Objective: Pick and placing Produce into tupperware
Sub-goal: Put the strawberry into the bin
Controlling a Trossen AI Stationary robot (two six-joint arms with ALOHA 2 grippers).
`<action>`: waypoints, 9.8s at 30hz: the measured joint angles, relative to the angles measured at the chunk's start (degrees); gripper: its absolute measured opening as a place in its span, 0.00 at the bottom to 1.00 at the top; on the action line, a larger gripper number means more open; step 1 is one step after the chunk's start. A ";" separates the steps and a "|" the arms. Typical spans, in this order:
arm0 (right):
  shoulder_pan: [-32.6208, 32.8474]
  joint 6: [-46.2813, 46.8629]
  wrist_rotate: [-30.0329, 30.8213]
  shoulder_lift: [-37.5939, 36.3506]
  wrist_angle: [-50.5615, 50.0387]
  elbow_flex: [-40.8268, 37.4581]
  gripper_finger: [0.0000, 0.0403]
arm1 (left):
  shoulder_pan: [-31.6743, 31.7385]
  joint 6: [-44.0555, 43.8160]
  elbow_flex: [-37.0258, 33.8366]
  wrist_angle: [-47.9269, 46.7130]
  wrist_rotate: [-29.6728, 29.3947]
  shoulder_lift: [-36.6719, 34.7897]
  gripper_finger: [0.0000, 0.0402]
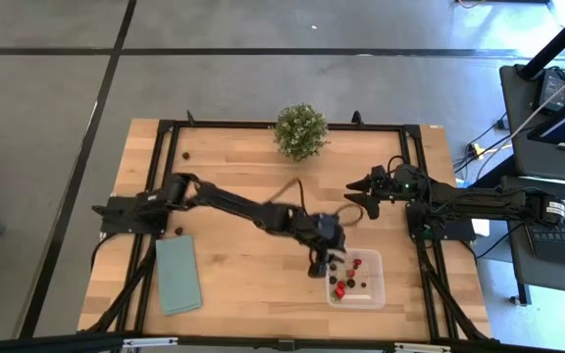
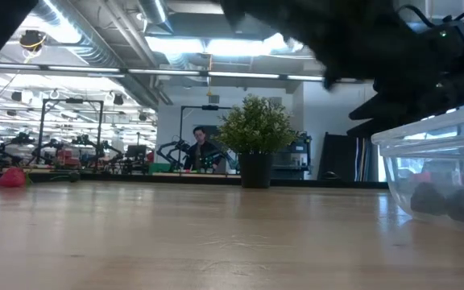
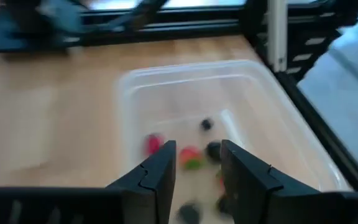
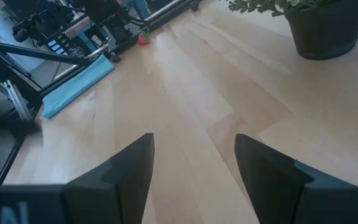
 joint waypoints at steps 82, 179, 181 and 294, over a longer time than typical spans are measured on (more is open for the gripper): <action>0.10 -4.60 1.86 0.00 -0.07 0.00 0.56 | 22.00 -47.46 -56.72 -67.11 -17.41 -66.72 0.55; -0.02 -1.66 2.73 0.00 0.30 0.00 0.56 | 36.58 -18.36 -66.27 -54.60 -9.69 -39.81 0.55; -0.02 -1.66 2.72 0.00 0.30 0.00 0.56 | 36.97 -17.77 -66.27 -54.43 -9.72 -39.84 0.55; 0.00 -0.04 2.12 -0.02 2.36 0.00 0.56 | -0.99 -11.46 -15.23 37.35 3.78 4.69 0.30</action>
